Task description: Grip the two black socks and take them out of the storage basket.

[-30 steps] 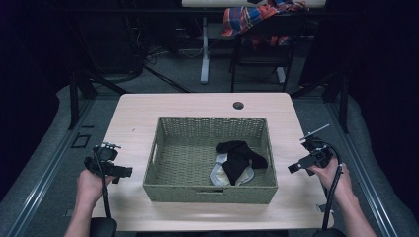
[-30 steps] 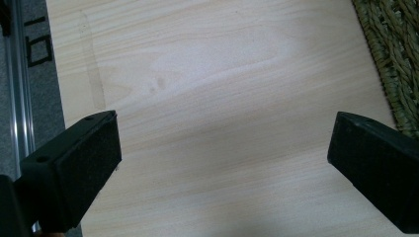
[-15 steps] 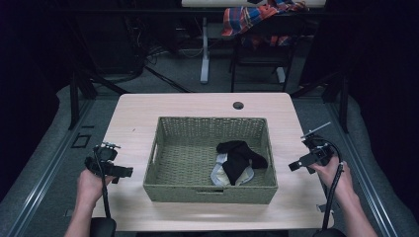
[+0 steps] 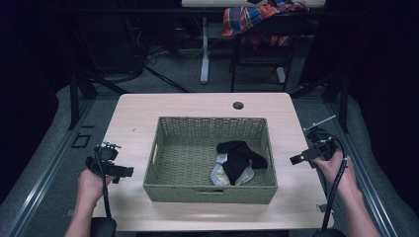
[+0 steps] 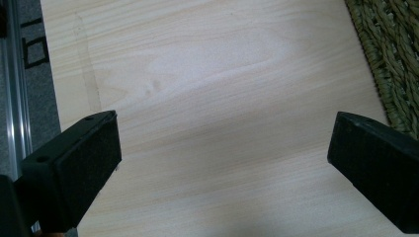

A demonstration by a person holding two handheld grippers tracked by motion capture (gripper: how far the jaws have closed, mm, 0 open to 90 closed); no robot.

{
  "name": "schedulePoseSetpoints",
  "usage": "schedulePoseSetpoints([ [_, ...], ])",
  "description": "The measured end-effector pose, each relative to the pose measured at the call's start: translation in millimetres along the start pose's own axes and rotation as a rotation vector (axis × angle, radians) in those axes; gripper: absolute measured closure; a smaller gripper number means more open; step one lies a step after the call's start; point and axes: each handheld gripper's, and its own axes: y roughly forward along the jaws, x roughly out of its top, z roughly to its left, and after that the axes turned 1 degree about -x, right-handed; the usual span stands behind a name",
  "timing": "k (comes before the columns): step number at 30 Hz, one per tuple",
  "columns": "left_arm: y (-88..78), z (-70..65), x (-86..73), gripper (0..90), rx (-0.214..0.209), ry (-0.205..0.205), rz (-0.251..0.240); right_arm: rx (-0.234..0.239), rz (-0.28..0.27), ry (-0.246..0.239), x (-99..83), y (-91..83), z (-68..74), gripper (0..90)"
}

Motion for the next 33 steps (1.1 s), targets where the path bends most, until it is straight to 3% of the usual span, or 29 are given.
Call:
schedulePoseSetpoints([
  [5, -1.3, 1.5, -1.4, 0.2, 0.002, -0.007, -0.003, -0.035, -0.029, -0.03, 10.8, -15.3, 9.3, 0.0],
  [17, -0.4, 1.8, -1.9, 0.2, 0.0, -0.012, 0.001, -0.027, -0.089, -0.102, 39.0, -43.4, 32.0, 0.0],
  [23, -0.3, 1.0, -2.1, 0.2, 0.004, -0.014, 0.002, -0.008, -0.105, -0.188, 61.5, -53.8, 60.9, 0.0],
  [27, 0.8, 0.2, -1.9, 0.2, 0.005, -0.007, 0.006, 0.001, -0.107, -0.215, 72.1, -53.5, 73.9, 0.0],
  [28, 0.6, -0.1, -1.9, 0.2, 0.004, -0.006, 0.005, -0.006, -0.084, -0.244, 79.2, -51.8, 81.7, 0.0],
  [33, 1.2, 0.6, -1.8, 0.2, 0.003, -0.004, 0.009, 0.015, -0.059, -0.284, 95.1, -41.1, 98.3, 0.0],
])
